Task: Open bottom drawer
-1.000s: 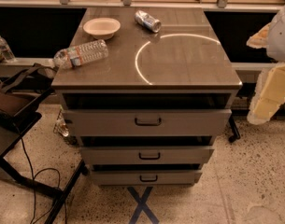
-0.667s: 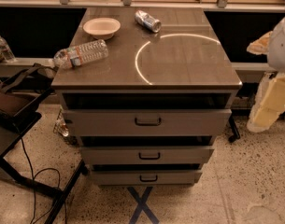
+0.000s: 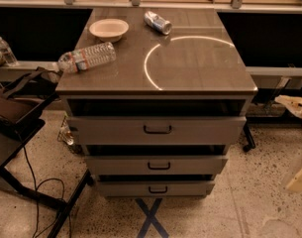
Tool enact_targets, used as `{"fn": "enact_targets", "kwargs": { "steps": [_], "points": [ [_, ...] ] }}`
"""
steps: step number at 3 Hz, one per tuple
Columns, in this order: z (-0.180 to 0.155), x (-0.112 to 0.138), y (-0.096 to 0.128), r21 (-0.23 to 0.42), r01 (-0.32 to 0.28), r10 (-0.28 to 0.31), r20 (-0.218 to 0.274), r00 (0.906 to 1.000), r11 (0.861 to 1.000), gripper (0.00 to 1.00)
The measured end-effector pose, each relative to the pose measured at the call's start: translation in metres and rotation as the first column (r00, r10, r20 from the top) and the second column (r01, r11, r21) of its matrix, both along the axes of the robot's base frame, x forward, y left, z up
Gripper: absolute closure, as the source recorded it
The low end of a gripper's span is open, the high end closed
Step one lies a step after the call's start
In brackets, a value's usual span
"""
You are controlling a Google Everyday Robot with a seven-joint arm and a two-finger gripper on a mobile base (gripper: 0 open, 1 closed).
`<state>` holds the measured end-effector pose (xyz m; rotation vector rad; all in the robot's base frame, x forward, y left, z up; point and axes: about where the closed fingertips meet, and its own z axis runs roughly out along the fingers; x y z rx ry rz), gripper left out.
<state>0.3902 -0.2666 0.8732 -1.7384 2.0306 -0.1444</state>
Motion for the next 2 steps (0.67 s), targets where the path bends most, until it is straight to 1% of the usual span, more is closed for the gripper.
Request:
{"fn": "enact_targets", "kwargs": {
  "steps": [1, 2],
  "points": [
    [-0.033, -0.022, -0.008, -0.103, -0.065, 0.072, 0.068, 0.9951, 0.993, 0.00],
    [-0.082, -0.060, 0.013, -0.231, -0.137, 0.170, 0.130, 0.9768, 0.963, 0.00]
  ]
}}
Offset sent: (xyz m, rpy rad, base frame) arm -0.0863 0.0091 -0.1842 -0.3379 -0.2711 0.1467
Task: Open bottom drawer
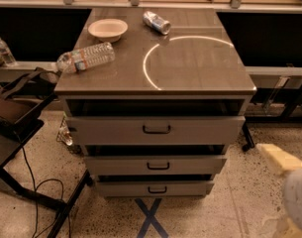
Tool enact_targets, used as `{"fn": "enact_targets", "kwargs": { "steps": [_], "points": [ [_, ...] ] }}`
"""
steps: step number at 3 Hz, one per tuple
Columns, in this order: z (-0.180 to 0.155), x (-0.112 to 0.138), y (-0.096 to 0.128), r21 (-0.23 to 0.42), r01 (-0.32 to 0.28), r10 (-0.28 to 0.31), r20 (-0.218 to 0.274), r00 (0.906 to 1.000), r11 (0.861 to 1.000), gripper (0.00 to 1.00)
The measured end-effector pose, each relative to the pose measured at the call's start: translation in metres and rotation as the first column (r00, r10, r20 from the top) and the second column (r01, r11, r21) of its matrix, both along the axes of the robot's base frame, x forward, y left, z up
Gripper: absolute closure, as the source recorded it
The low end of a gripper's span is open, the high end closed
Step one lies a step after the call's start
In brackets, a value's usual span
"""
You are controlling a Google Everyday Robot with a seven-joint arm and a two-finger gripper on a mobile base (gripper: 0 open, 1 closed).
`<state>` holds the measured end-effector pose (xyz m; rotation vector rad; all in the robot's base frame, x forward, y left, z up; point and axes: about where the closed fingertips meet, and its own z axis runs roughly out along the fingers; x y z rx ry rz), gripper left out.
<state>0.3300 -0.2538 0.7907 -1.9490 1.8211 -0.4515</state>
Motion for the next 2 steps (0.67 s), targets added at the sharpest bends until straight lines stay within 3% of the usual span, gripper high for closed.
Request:
{"fn": "enact_targets", "kwargs": {
  "steps": [1, 2],
  "points": [
    [-0.045, -0.024, 0.028, -0.044, -0.047, 0.048, 0.026, 0.9985, 0.998, 0.00],
    [-0.079, -0.040, 0.027, -0.061, -0.041, 0.043, 0.023, 0.9988, 0.997, 0.00]
  ]
}}
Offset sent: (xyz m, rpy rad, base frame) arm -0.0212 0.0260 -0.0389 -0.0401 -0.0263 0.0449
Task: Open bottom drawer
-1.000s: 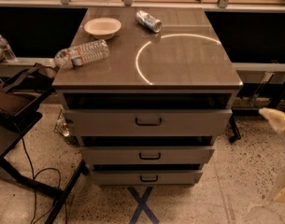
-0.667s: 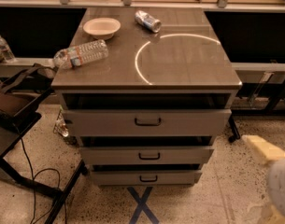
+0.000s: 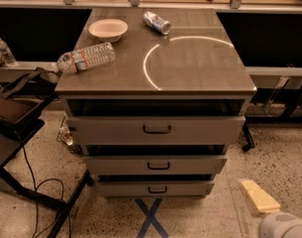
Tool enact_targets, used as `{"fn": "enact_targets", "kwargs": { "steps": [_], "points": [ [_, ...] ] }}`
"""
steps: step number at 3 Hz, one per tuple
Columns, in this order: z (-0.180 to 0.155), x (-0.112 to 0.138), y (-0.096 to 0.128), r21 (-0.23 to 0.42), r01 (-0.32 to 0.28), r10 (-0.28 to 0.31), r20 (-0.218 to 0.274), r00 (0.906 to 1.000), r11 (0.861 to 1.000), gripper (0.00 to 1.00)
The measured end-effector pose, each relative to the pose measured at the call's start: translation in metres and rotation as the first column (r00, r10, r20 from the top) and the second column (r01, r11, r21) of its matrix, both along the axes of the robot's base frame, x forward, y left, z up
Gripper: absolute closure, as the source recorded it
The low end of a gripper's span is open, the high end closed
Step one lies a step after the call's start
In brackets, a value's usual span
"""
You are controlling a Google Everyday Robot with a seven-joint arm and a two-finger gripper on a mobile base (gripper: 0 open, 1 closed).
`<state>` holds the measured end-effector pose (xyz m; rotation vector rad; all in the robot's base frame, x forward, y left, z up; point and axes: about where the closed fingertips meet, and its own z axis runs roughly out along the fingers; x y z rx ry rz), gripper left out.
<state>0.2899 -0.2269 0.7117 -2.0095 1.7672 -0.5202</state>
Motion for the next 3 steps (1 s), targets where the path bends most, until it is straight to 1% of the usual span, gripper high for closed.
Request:
{"fn": "enact_targets", "kwargs": {
  "steps": [1, 2, 3],
  "points": [
    [0.003, 0.002, 0.006, -0.030, -0.004, 0.004, 0.001, 1.0000, 1.000, 0.00],
    [-0.026, 0.004, 0.028, -0.068, -0.052, 0.051, -0.013, 0.9986, 0.996, 0.00],
    [-0.066, 0.006, 0.056, -0.065, -0.131, 0.130, -0.027, 0.9912, 0.989, 0.00]
  ]
}}
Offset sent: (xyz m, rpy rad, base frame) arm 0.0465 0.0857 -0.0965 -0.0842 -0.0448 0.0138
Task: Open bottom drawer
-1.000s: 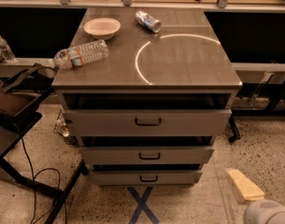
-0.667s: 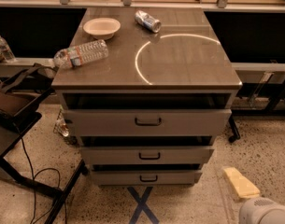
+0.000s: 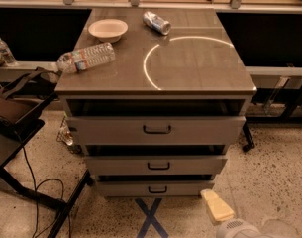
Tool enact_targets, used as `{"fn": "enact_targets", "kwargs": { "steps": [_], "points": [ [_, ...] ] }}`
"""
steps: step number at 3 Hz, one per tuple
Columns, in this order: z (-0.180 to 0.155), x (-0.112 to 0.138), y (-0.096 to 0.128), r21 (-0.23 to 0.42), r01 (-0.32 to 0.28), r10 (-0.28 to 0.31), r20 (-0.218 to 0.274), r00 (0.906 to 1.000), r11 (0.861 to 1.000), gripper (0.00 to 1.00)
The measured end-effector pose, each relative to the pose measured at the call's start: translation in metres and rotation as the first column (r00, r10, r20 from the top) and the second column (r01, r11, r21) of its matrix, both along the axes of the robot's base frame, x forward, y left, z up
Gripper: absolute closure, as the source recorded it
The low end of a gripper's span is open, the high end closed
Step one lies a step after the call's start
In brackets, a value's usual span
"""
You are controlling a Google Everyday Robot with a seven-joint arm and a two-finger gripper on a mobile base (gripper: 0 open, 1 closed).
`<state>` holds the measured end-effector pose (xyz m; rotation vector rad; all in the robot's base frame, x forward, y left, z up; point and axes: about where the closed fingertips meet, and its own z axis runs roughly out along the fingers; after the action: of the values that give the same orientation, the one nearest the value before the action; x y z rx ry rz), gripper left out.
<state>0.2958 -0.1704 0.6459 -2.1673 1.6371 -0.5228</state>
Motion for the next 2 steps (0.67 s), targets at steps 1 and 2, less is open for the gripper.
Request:
{"fn": "enact_targets", "kwargs": {
  "steps": [1, 2],
  "points": [
    [-0.036, 0.001, 0.015, 0.043, -0.038, 0.040, -0.032, 0.9987, 0.998, 0.00],
    [-0.073, 0.024, 0.028, 0.133, -0.025, 0.036, -0.079, 0.9962, 0.991, 0.00]
  ]
}}
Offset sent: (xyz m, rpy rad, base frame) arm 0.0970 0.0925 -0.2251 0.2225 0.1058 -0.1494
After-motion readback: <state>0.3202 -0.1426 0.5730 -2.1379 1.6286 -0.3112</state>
